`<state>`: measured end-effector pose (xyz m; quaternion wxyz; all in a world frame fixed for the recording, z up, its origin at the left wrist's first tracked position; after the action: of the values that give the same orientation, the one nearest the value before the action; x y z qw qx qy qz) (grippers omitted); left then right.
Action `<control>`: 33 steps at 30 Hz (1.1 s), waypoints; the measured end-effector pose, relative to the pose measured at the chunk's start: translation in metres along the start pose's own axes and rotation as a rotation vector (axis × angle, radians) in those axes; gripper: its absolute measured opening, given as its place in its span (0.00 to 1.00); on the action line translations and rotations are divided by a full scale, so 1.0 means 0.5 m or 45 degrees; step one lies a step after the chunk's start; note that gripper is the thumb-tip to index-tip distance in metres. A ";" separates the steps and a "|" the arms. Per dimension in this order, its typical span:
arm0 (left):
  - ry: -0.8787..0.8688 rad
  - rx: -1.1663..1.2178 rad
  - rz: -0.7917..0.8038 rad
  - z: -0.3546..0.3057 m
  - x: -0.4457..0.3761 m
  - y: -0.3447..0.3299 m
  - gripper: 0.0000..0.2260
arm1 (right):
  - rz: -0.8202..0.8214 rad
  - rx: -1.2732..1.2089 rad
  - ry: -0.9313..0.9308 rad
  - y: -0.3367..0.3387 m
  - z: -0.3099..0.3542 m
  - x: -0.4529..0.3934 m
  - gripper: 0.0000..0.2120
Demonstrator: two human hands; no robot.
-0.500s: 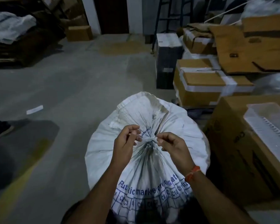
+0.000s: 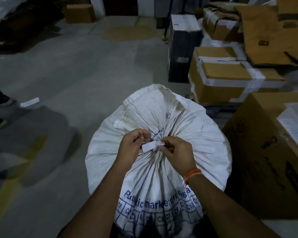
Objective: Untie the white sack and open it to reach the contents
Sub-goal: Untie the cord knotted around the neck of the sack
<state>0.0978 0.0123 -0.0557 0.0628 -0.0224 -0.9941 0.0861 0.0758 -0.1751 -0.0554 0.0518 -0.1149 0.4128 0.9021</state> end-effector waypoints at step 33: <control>-0.068 -0.668 0.005 0.053 -0.022 -0.038 0.05 | 0.194 -0.332 -0.025 0.009 -0.064 -0.017 0.06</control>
<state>0.1049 -0.0112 -0.0796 0.0285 -0.0377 -0.9836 -0.1741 0.0887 -0.2022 -0.0701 -0.0282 -0.0800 0.2992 0.9504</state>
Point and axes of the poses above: each hand's wrist, its own x-axis away from the middle knuckle, its own y-axis out of the back of the hand, z = x × y, the point moved 5 cm from there along -x, towards the middle knuckle, and after that the axes turned 12 degrees about x, right-handed, at the moved point
